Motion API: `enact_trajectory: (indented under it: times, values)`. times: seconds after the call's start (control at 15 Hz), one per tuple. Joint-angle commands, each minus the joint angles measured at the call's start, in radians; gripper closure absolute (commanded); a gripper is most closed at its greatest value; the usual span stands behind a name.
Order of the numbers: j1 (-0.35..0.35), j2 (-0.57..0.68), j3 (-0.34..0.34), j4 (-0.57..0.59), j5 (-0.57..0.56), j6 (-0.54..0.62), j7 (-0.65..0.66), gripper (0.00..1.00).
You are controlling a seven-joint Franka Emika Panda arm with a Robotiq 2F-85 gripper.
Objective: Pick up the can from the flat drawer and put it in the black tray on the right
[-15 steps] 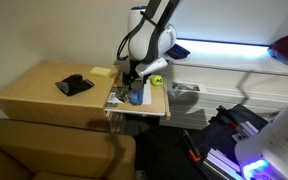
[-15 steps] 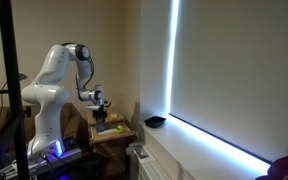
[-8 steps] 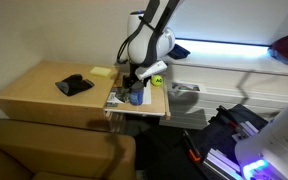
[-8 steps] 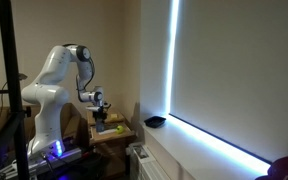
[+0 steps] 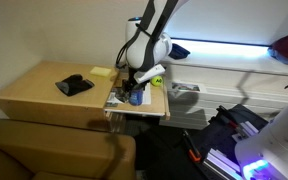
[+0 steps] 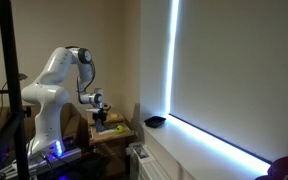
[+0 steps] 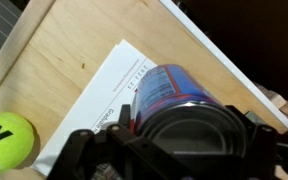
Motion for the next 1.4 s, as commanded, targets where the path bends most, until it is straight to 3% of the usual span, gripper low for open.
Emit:
enact_trajectory:
  times: [0.0, 0.07, 0.33, 0.6, 0.73, 0.93, 1.2, 1.27, 1.33]
  values:
    - [0.028, -0.006, -0.031, -0.002, -0.01, 0.01, -0.004, 0.36]
    - [0.035, -0.005, -0.038, 0.0, -0.016, 0.01, -0.001, 0.42]
    - [0.048, -0.012, -0.052, -0.002, -0.024, 0.006, -0.005, 0.42]
    - [-0.005, -0.173, -0.018, -0.07, 0.001, -0.027, -0.07, 0.42]
    - [-0.063, -0.261, 0.033, -0.101, 0.051, -0.037, -0.134, 0.42]
    - [-0.117, -0.41, 0.072, -0.133, 0.117, -0.156, -0.223, 0.42]
    - [-0.145, -0.619, 0.022, -0.152, 0.091, -0.388, -0.199, 0.42]
    - [-0.129, -0.496, 0.041, -0.103, 0.093, -0.324, -0.188, 0.42]
    - [-0.137, -0.536, 0.037, -0.109, 0.094, -0.351, -0.189, 0.17]
